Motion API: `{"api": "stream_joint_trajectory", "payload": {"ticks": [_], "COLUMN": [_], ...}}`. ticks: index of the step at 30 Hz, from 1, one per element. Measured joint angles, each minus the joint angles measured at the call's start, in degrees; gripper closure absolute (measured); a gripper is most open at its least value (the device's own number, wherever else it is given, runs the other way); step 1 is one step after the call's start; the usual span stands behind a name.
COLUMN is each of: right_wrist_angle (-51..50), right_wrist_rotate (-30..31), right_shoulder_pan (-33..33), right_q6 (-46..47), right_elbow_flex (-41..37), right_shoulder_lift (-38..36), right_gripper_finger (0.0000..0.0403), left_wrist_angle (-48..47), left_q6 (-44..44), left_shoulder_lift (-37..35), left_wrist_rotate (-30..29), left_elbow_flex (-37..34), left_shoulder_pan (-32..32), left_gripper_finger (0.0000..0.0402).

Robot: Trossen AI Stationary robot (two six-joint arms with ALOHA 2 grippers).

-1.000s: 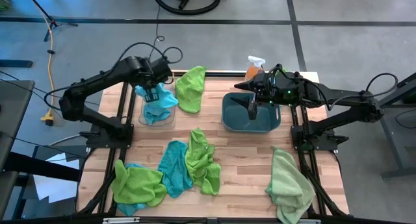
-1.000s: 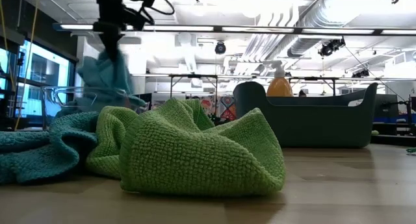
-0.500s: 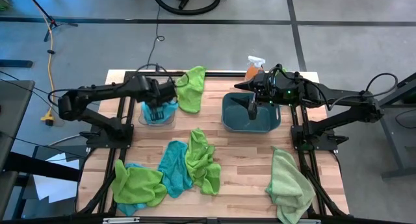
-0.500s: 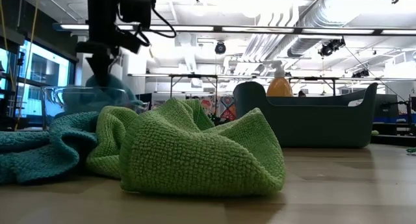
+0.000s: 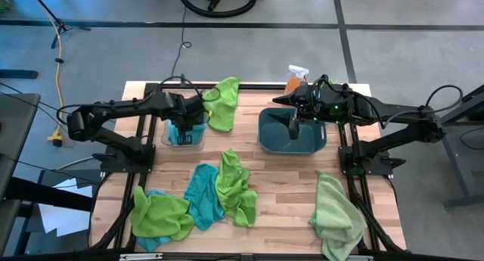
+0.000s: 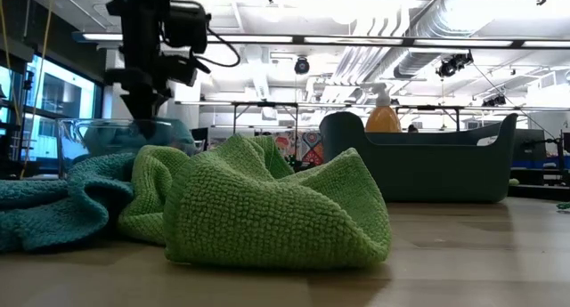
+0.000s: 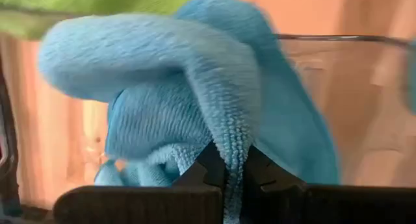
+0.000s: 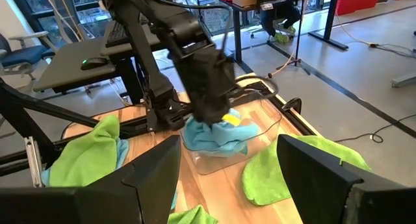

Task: Sort microfiber towel by color & place in baskets
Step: Put the blue microfiber towel into the transparent bin

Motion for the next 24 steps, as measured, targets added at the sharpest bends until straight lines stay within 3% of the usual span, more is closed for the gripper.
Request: {"api": "stream_joint_trajectory", "payload": {"ticks": [9, 17, 22, 24], "right_wrist_angle": [0.0, 0.0, 0.0, 0.0], "right_wrist_rotate": [0.0, 0.0, 0.6, 0.8], "right_shoulder_pan": [0.0, 0.0, 0.0, 0.0], "right_q6": [1.9, 1.9, 1.9, 1.9], "right_elbow_flex": [0.0, 0.0, 0.0, 0.0], "right_shoulder_lift": [0.0, 0.0, 0.0, 0.0], "right_gripper_finger": [0.0151, 0.0151, 0.0151, 0.0151], "left_wrist_angle": [5.1, 7.5, 7.7, 8.0], "left_q6": [1.0, 0.0, 0.9, 2.3], "left_shoulder_lift": [0.0, 0.0, 0.0, 0.0], "left_wrist_rotate": [1.4, 2.7, -5.6, -4.9], "left_elbow_flex": [-6.6, -10.7, -10.7, -10.7], "left_shoulder_pan": [9.0, 10.1, 9.6, 9.7], "left_gripper_finger": [0.0401, 0.0401, 0.0401, 0.0401]}}
